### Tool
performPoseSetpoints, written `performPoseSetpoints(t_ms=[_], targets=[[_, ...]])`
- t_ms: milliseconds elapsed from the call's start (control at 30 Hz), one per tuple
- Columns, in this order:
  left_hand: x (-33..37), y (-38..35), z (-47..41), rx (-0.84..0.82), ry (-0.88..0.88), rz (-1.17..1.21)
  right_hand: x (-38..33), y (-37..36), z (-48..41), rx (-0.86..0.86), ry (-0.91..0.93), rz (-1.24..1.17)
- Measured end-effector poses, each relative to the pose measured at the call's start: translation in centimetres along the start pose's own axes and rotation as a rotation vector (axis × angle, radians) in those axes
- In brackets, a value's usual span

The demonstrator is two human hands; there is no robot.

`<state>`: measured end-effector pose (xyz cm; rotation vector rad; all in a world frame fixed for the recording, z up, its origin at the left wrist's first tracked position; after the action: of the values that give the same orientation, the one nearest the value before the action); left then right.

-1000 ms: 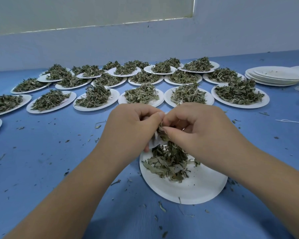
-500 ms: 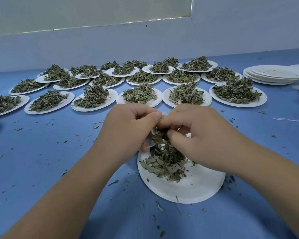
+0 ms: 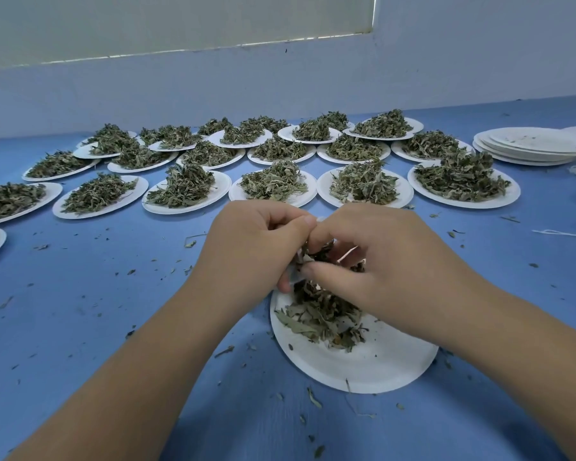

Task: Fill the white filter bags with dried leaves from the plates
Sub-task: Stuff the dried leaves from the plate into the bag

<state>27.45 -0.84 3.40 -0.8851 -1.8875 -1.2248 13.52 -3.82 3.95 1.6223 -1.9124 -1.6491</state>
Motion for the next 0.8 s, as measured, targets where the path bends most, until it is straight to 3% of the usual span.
performPoseSetpoints(t_ms=[367,800], targets=[[-0.3,-0.1,-0.1,-0.003,0.027,0.016,1.5,0.5,0.0,0.004,-0.163,-0.233],[-0.4,-0.2,-0.1,-0.01,0.019,0.015,1.6,0.8,-0.2,0.027,-0.221,-0.305]])
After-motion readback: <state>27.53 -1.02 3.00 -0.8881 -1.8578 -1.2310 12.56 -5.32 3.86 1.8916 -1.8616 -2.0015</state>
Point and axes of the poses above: each hand's wrist, its own z-axis away from the middle knuckle, its own y-axis out of the back of the hand, x = y × z, the point moved 4 cm from there along -z, towards the middle knuckle, and after that the axes turned 3 degrees about -x, right-handed, at the moved point
